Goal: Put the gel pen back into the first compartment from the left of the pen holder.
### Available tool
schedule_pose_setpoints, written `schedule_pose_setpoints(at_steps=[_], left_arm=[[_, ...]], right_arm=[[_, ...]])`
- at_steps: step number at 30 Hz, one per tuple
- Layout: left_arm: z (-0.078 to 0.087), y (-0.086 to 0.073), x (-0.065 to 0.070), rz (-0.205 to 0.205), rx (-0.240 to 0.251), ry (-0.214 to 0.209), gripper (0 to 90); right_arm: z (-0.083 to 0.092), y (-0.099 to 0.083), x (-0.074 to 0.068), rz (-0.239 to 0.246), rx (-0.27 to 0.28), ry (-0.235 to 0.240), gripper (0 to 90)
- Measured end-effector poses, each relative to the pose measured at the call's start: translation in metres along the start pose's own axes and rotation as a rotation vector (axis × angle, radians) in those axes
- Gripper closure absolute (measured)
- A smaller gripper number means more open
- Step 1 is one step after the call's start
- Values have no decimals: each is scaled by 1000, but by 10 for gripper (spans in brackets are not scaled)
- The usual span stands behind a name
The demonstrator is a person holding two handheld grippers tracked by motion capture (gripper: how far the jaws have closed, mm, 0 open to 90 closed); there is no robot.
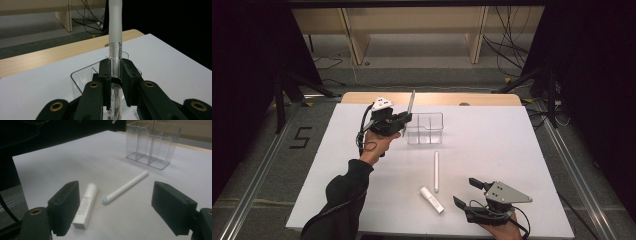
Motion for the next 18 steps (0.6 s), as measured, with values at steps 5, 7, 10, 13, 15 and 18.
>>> schedule_pose_setpoints(at_steps=[5, 7, 10, 13, 15, 18], left_arm=[[-6, 5, 1, -9, 11, 9, 787], [-8, 8, 1, -3, 16, 9, 787], [-11, 11, 0, 7, 27, 13, 787], [-15, 13, -3, 12, 32, 19, 787], [-18, 13, -6, 30, 33, 26, 787], [-22, 14, -10, 42, 41, 36, 787]], right_arm=[[0, 0, -1, 2, -3, 3, 236], [0, 0, -1, 3, -3, 2, 236], [0, 0, -1, 2, 0, 3, 236], [0, 0, -1, 2, -2, 6, 236], [0, 0, -1, 5, -1, 9, 236], [-1, 0, -2, 5, -3, 8, 237]])
Point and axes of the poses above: each handheld gripper's, and its own axes: z roughly backward along the jaws, y roughly out of its top, x roughly to its right, the point moved 5 cm from there along -z, roughly forward along the jaws, and after that the axes turned 11 degrees about z, right-handed, at the moved point
